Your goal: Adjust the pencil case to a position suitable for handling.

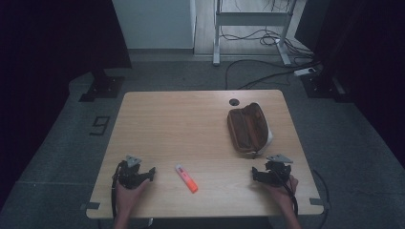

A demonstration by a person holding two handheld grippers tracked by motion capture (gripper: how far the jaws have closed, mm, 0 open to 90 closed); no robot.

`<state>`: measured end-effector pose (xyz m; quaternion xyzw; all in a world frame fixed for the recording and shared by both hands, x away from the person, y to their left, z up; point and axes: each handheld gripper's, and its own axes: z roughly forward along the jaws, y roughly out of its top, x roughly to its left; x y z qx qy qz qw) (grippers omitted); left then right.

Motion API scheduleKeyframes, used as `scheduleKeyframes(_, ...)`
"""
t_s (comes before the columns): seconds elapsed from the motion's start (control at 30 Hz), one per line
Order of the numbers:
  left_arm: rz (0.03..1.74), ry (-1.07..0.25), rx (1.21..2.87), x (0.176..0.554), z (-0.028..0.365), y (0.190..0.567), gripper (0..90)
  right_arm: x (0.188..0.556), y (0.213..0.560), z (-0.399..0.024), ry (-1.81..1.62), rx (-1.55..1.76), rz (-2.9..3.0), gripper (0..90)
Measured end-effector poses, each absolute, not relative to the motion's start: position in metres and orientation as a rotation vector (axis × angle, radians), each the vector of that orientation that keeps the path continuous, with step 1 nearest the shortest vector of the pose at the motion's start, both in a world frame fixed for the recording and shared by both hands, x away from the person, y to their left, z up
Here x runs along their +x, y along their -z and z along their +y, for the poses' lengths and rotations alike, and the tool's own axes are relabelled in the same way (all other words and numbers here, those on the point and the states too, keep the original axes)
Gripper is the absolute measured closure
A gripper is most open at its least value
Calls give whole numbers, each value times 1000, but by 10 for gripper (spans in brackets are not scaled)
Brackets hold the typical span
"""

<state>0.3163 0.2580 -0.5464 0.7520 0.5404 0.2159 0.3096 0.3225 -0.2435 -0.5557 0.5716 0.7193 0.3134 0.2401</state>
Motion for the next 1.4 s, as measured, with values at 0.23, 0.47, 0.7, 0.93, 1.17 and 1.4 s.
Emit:
scheduleKeyframes(0.23, 1428, -569, 1988, 317, 258, 546, 214, 322, 556, -244, -866, 1560, 1964, 76)
scheduleKeyframes(0.47, 1427, -570, 1991, 317, 259, 546, 215, 322, 555, -245, -873, 1554, 1964, 101)
scheduleKeyframes(0.7, 1427, -570, 1990, 317, 259, 546, 215, 320, 554, -248, -880, 1555, 1956, 154)
scheduleKeyframes(0.93, 1428, -571, 1987, 317, 258, 546, 215, 317, 548, -256, -936, 1563, 1896, 212)
scheduleKeyframes(1.17, 1429, -570, 1987, 317, 258, 546, 215, 314, 541, -264, -996, 1574, 1851, 236)
scheduleKeyframes(1.4, 1428, -568, 1986, 317, 259, 546, 216, 313, 537, -270, -1015, 1566, 1822, 260)
